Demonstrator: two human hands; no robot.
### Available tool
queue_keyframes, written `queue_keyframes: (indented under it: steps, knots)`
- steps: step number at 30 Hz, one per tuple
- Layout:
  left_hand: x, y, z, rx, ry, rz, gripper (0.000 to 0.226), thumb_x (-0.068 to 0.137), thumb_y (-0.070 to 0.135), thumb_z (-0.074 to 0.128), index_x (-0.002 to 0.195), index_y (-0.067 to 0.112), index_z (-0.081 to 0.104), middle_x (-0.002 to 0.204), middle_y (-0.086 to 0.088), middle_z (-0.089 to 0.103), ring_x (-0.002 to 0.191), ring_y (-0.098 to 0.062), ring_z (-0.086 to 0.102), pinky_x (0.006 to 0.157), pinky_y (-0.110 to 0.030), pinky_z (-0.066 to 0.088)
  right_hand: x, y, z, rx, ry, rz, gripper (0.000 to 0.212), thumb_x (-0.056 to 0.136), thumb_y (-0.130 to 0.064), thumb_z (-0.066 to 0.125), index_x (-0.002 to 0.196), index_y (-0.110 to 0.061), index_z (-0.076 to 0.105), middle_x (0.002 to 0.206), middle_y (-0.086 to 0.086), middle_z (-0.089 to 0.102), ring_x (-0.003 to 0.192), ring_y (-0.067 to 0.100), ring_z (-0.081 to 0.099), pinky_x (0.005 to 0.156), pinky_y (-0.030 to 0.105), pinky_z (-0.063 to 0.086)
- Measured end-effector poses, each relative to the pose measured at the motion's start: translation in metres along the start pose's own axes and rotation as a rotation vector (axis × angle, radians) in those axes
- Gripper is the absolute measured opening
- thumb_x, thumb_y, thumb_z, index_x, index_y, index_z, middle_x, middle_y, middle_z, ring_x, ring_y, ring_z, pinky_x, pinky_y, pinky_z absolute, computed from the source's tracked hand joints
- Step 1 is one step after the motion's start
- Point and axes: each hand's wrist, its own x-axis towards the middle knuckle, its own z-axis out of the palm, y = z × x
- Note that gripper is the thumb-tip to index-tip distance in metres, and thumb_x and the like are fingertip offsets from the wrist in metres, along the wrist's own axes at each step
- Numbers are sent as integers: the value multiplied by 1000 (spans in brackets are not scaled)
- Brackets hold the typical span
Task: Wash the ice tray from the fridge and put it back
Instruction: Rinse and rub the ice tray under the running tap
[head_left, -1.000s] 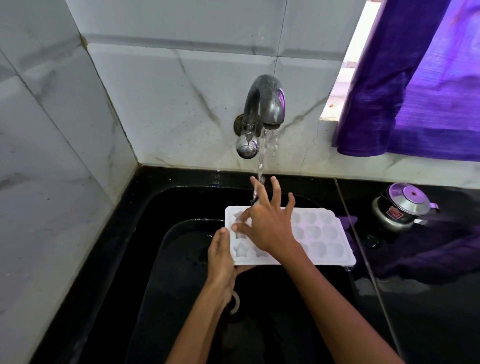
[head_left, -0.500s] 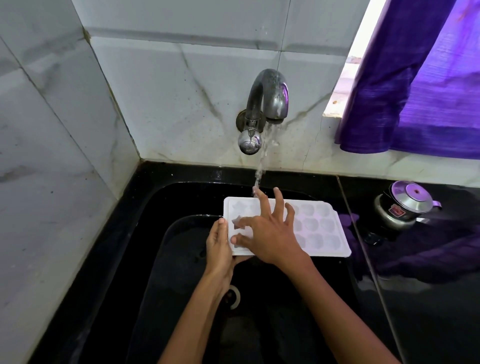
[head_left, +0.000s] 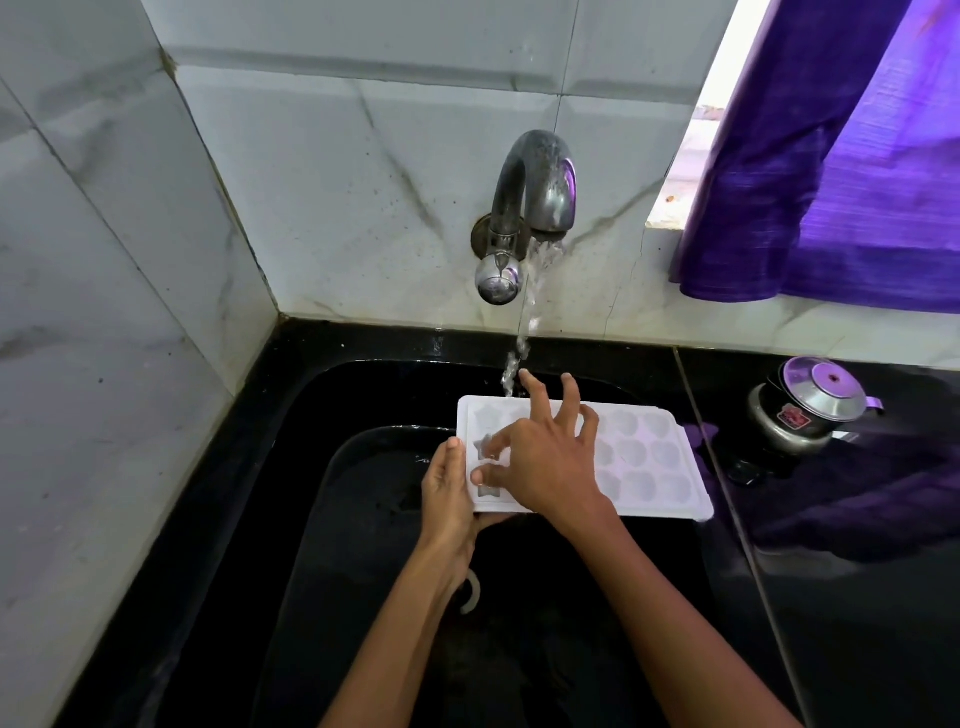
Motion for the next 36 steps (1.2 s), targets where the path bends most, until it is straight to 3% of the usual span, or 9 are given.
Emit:
queue_keyframes:
  steps: [4, 10, 15, 17, 21, 24, 30, 33, 36]
  knots:
    - [0, 0, 1, -9, -3, 0, 32, 101, 36, 38, 100, 17, 65, 88, -9, 74, 75, -22, 72, 61, -41, 60, 2, 0, -4, 110, 125, 51, 30, 60, -51, 81, 84, -33, 75, 158, -7, 8, 143, 31, -11, 112, 46, 4]
    - [5, 2, 0, -35, 21, -4, 33, 100, 38, 39, 103, 18, 65, 89, -9, 75, 76, -22, 72, 57, -37, 58, 6, 2, 2, 50, 30, -49, 33, 76, -54, 69, 105, -39, 70, 160, -3, -7, 142, 34, -20, 111, 51, -2]
    - [9, 5, -2, -49, 23, 10, 31, 100, 38, 38, 105, 21, 64, 89, -6, 75, 78, -22, 73, 54, -34, 57, 2, 0, 5, 189, 261, -20, 24, 61, -52, 79, 75, -34, 74, 157, -10, 15, 143, 26, -5, 110, 43, 7]
    - [10, 8, -3, -57, 24, 15, 30, 101, 38, 37, 103, 23, 63, 86, -3, 76, 76, -20, 73, 53, -33, 56, -3, -1, 8, 198, 331, -43, 21, 64, -52, 77, 72, -34, 72, 155, -10, 20, 142, 24, -2, 110, 41, 9]
    - [13, 13, -3, -80, 47, -8, 28, 100, 40, 39, 103, 23, 61, 76, -6, 72, 53, -10, 67, 47, -25, 53, -15, 1, 19, 96, 176, -143, 31, 86, -61, 50, 102, -41, 68, 158, -8, -2, 139, 22, -21, 105, 41, -10]
    - [16, 16, -3, -103, 67, -26, 29, 100, 38, 39, 106, 17, 59, 86, -9, 69, 38, -7, 54, 37, -17, 44, -17, 3, 22, -39, 103, -189, 37, 91, -58, 43, 123, -44, 54, 159, -4, -11, 138, 29, -28, 104, 47, -17]
    - [19, 15, 0, -120, 35, -11, 28, 101, 36, 38, 101, 16, 57, 87, -12, 65, 37, -5, 51, 33, -16, 38, -13, 1, 20, -106, 125, -215, 28, 90, -47, 54, 117, -41, 57, 159, -3, -10, 139, 32, -29, 104, 48, -17]
    - [20, 17, 1, -115, 48, -14, 30, 100, 37, 39, 110, 15, 57, 93, -13, 67, 47, -8, 60, 37, -16, 42, -16, 2, 23, -122, 136, -210, 31, 93, -42, 52, 123, -43, 52, 159, -3, -13, 139, 34, -28, 103, 49, -18]
    - [18, 15, 1, -126, 47, -19, 33, 100, 37, 39, 115, 13, 56, 87, -11, 66, 43, -7, 58, 36, -16, 41, -17, 1, 21, -100, 153, -210, 28, 90, -38, 56, 118, -41, 59, 159, -4, -8, 140, 33, -26, 104, 49, -17]
